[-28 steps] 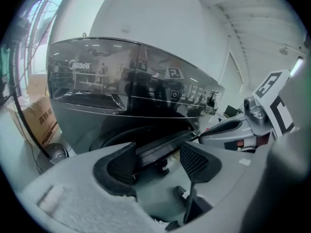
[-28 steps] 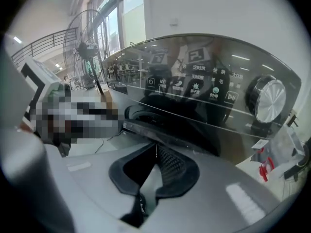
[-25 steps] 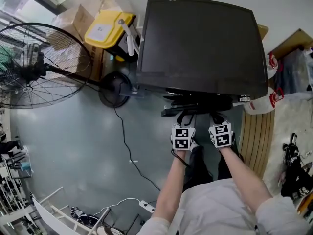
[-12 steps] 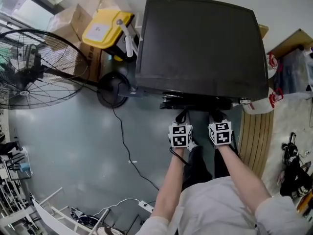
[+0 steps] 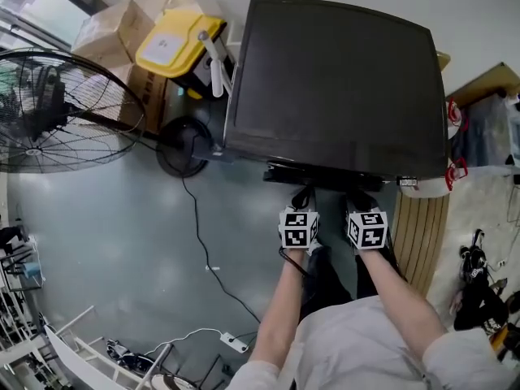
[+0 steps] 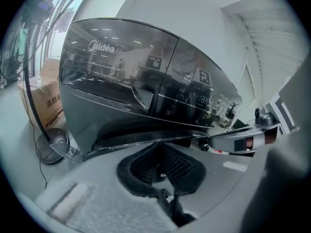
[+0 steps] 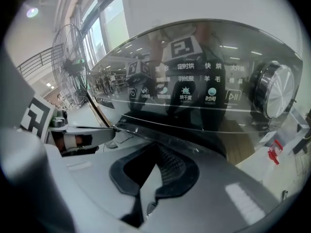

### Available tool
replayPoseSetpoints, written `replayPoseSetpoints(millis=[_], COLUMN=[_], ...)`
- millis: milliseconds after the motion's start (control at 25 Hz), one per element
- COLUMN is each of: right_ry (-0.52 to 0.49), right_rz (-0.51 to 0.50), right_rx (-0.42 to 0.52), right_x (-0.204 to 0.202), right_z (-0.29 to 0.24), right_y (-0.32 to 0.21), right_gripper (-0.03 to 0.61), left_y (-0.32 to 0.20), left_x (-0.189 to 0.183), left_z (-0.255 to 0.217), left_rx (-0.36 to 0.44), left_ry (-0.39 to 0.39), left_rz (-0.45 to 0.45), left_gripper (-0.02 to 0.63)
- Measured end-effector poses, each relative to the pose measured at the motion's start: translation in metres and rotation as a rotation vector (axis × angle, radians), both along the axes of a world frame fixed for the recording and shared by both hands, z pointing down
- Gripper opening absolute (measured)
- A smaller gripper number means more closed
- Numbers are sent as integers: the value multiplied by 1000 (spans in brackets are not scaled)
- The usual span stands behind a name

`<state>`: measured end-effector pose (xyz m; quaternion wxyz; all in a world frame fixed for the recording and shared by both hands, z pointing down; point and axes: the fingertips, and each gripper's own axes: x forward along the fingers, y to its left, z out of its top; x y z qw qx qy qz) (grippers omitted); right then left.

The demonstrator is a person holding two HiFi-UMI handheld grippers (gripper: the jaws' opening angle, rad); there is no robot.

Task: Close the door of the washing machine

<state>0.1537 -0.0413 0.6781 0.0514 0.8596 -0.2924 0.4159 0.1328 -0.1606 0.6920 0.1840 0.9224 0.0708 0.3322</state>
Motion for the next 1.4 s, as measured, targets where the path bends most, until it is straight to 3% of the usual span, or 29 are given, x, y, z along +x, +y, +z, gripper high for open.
replayPoseSetpoints(millis=[680, 1080, 1240, 1400], right_ry=[69, 43, 90, 76], right_rz=[123, -50, -147, -221], right_rx=[43, 5, 52, 122], right_x=[12, 2, 10, -10], right_z=[-3, 0, -22, -48], right_y=[-3, 3, -5, -2], right_gripper=[2, 2, 2, 2], left_y=[-7, 5, 7, 26], left_x=[16, 4, 4, -10], left_z=[-2, -4, -31, -62], left_rx=[-44, 2, 36, 42], left_ry=[-31, -44, -4, 32], left_rz=[-37, -15, -49, -83], left_gripper=[12, 6, 6, 6])
